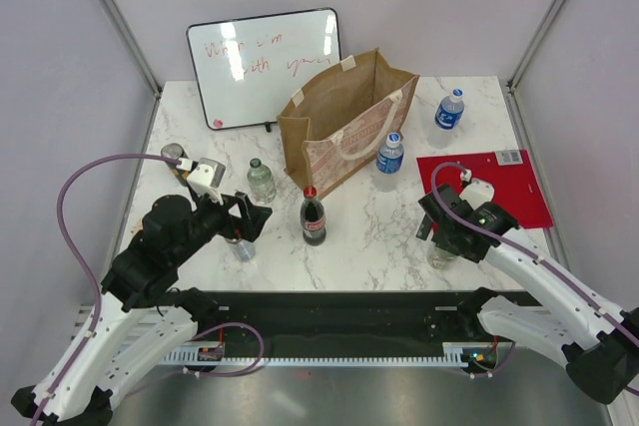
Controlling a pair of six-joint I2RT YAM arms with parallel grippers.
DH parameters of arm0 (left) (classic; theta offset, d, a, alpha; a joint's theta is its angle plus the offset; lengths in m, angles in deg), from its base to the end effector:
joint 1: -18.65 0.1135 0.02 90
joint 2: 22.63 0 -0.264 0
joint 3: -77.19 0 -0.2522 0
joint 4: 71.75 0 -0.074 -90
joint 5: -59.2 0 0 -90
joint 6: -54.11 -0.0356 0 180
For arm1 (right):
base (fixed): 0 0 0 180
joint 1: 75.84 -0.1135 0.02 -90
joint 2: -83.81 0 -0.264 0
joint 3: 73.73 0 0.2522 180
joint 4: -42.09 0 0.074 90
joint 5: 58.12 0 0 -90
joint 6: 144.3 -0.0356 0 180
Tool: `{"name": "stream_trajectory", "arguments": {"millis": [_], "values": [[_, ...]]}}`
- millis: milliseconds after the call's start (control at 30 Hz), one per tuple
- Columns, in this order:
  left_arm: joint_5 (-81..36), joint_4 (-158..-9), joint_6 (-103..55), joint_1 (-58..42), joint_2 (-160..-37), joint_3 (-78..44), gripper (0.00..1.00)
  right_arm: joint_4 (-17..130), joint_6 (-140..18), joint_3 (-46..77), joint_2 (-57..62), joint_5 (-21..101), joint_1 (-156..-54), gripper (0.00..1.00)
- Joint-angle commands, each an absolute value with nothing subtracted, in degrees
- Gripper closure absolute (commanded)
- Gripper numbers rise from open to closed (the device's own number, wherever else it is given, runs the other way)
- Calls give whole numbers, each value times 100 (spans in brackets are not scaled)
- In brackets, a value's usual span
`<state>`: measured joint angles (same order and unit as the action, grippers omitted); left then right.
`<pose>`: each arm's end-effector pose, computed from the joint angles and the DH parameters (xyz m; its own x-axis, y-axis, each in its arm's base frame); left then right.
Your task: Place the beverage into the canvas bag
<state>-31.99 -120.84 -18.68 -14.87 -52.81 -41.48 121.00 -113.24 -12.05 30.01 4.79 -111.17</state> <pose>0.0937 -0.0612 0.3429 -0.4038 -0.0874 -0.9107 0.4357 0.8569 -0.2754 0.1303 0.0725 0.2612 -0.7356 0.4134 -0.5366 0.4576 0.8874 0.0563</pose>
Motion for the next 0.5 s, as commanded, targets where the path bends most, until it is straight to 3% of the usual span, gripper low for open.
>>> {"name": "stream_trajectory", "arguments": {"millis": [0,300,467], "values": [[-3282,-11803,-2121,-1501,-5243,-4159,1,11817,-11521,-1391,2897,262,-11109,6],[-3265,-11786,-2139,-1501,-5217,-4177,1,11325,-11170,-1769,2818,-117,-11109,16],[-3282,-11777,-2139,-1501,-5216,-4194,1,10439,-10583,-2032,3098,418,-11126,32]]}}
